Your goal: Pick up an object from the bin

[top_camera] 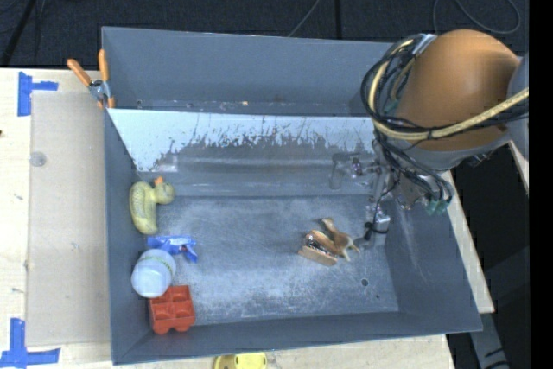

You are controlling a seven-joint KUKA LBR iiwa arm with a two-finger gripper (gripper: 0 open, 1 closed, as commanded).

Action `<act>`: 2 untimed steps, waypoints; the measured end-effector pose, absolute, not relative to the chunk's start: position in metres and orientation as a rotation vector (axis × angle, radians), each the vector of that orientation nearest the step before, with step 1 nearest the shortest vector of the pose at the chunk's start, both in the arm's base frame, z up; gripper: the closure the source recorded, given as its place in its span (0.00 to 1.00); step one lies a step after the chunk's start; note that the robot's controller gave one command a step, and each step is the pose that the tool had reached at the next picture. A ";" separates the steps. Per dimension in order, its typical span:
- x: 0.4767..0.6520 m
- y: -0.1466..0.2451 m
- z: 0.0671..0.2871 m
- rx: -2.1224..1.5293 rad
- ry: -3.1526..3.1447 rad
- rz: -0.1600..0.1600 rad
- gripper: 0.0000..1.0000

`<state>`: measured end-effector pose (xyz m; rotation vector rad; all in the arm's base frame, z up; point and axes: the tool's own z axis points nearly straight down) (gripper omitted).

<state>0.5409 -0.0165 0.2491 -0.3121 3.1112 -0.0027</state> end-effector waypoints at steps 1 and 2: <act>0.532 -0.024 0.218 -0.028 3.145 -0.001 0.00; 0.534 -0.026 0.193 0.031 3.140 -0.002 0.00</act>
Offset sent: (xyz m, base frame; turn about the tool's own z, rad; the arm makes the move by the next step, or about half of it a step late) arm -0.0013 -0.0131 -0.0964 -0.1790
